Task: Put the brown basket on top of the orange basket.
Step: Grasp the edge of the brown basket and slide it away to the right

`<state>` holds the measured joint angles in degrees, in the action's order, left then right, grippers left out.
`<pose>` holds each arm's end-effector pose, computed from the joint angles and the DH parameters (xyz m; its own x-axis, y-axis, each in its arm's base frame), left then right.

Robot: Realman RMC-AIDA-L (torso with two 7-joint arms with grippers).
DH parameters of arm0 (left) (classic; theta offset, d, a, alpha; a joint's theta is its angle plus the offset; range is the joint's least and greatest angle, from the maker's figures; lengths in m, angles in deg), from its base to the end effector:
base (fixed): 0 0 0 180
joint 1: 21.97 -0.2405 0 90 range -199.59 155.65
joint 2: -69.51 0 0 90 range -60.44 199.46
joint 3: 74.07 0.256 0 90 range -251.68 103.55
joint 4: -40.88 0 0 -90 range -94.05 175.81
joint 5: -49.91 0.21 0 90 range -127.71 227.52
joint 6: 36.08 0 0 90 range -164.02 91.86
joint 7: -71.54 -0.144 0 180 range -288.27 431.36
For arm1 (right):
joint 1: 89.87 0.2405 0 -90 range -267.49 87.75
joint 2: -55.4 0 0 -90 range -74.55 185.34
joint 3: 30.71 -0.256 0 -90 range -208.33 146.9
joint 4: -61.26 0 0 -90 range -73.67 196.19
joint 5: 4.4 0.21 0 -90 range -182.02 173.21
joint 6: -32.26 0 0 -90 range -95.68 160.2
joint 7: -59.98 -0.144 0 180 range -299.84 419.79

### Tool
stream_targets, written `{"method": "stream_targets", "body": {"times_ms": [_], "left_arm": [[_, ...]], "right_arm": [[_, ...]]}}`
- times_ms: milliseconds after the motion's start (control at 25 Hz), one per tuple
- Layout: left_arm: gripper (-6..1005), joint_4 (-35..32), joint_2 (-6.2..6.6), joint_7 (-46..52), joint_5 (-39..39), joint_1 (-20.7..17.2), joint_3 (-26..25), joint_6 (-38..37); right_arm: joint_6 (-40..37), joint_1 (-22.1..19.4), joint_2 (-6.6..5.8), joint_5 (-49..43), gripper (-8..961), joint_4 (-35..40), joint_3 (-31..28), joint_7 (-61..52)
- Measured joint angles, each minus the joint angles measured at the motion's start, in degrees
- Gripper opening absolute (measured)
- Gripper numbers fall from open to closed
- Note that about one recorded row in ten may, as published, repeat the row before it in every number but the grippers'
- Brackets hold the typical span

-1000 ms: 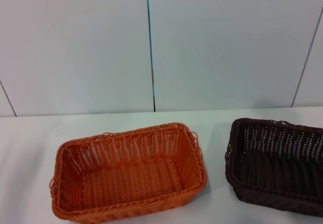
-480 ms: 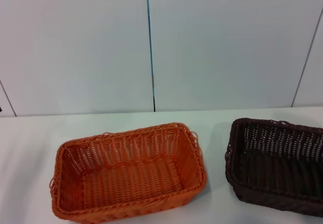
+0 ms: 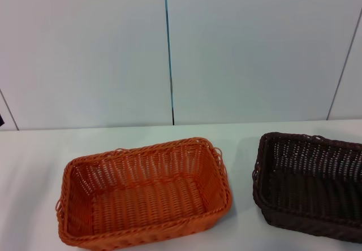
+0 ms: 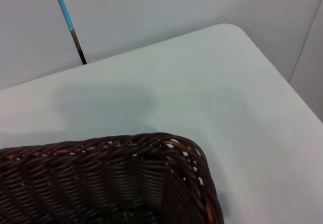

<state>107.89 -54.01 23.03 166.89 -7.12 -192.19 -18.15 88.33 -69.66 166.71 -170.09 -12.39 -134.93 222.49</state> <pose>-0.3150 0.3871 0.1074 0.4976 0.2710 0.8240 0.8270 0.1384 -0.5449 0.3184 0.3791 0.1070 -0.2219 0.7204 0.6571 0.7277 -0.3261 0.6034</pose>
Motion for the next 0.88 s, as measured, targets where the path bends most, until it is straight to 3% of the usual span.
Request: {"method": "stream_targets", "body": {"times_ms": [480,640,880], "left_arm": [[917,2.25,0.06,-0.12,0.27,-0.22,0.00,0.01],[917,2.39,0.21,-0.15,0.28,-0.28,0.00,0.01],[917,2.58,0.20,-0.17,1.66,-0.01,0.01,0.00]], "right_arm": [[-6.45,1.62,2.01,-2.15,673,5.60,1.78,-0.16],[-5.66,1.72,2.64,-2.17,664,5.70,1.24,-0.21],[-0.49,2.37,2.57,-2.18,650,5.31,-0.01,-0.24]]}}
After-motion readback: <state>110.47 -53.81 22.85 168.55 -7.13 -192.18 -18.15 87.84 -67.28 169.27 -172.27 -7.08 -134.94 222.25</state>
